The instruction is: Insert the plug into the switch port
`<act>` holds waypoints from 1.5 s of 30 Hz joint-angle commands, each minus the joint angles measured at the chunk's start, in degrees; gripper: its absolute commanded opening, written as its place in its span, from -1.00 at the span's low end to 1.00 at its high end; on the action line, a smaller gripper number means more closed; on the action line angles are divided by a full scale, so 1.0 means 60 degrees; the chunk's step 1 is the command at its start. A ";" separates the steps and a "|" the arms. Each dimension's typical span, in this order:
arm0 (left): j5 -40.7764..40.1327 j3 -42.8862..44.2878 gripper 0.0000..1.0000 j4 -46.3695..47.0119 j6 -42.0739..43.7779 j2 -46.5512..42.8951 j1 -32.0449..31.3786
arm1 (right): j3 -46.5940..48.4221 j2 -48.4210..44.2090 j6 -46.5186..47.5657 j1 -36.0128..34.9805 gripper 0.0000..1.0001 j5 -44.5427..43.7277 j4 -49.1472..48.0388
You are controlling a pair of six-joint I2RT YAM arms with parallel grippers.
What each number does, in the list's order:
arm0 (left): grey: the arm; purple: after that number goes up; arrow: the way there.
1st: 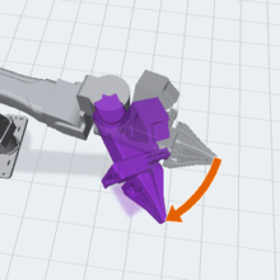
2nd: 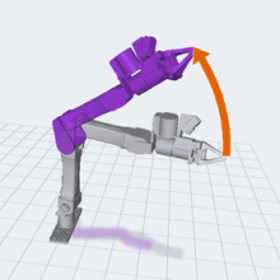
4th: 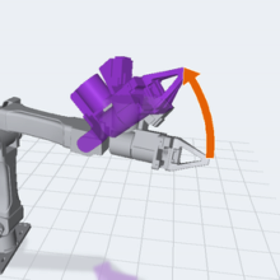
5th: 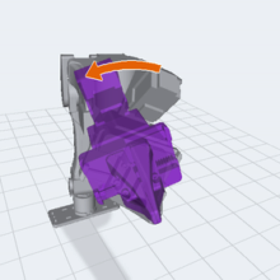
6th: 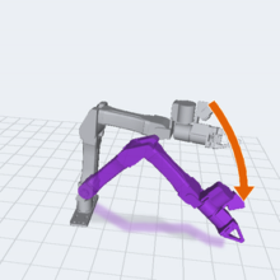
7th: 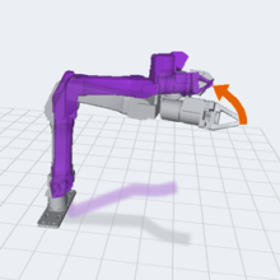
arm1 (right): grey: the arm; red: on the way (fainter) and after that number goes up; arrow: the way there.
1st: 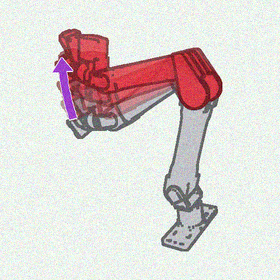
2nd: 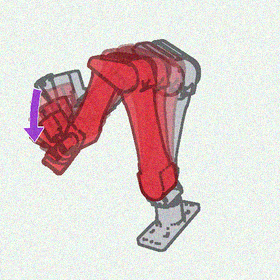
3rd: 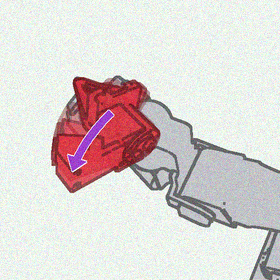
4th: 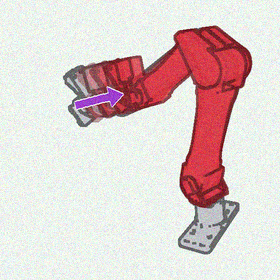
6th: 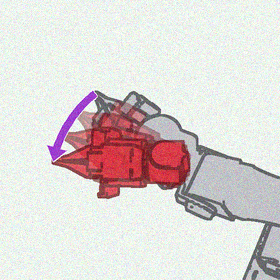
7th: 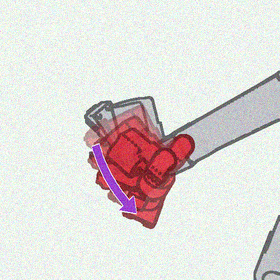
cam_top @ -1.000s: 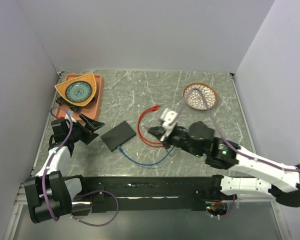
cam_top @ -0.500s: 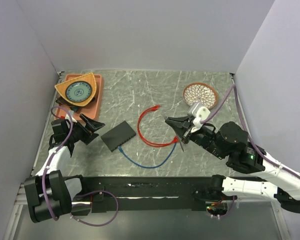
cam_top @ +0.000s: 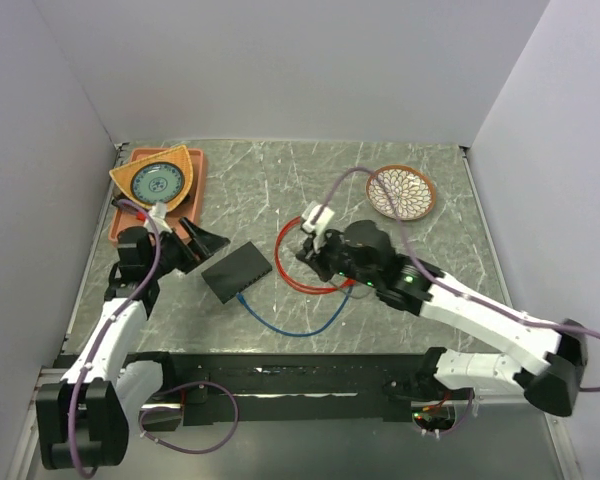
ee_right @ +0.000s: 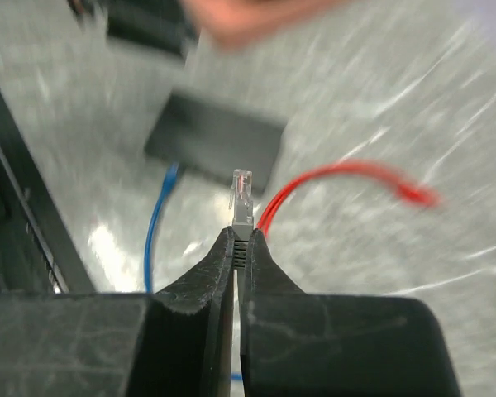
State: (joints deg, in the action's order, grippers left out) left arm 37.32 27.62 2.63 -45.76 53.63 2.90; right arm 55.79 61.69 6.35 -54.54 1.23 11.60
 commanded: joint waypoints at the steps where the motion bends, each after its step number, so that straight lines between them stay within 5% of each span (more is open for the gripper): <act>1: -0.0654 0.0261 0.98 0.0658 -0.0195 0.0114 -0.0935 | -0.0478 0.0922 -0.0940 0.0228 -1.00 0.1580 -0.1388; 11: -0.0844 -0.0237 0.79 0.1846 -0.0855 0.0964 -0.2385 | -0.1110 0.3428 -0.2375 0.0551 -1.00 0.3119 -0.3513; 29: -0.0800 -0.0077 0.40 0.2344 -0.0840 0.1594 -0.3704 | -0.1080 0.3415 -0.2844 0.1078 -1.00 0.3353 -0.3837; 36: -0.0757 -0.0134 0.32 0.2783 -0.0796 0.1434 -0.3998 | -0.1344 0.3356 -0.3270 0.1823 -1.00 0.5034 -0.4467; 45: -0.0742 -0.0955 0.48 0.4555 -0.1016 -0.0382 -0.4028 | -0.1475 0.2990 -0.3036 0.2922 -1.00 0.8360 -0.4715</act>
State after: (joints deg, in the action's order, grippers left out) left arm 31.73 22.90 21.47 -50.98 55.57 -20.95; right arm 48.03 83.09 -12.51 -39.33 39.46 -12.95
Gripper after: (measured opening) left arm 0.734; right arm 0.036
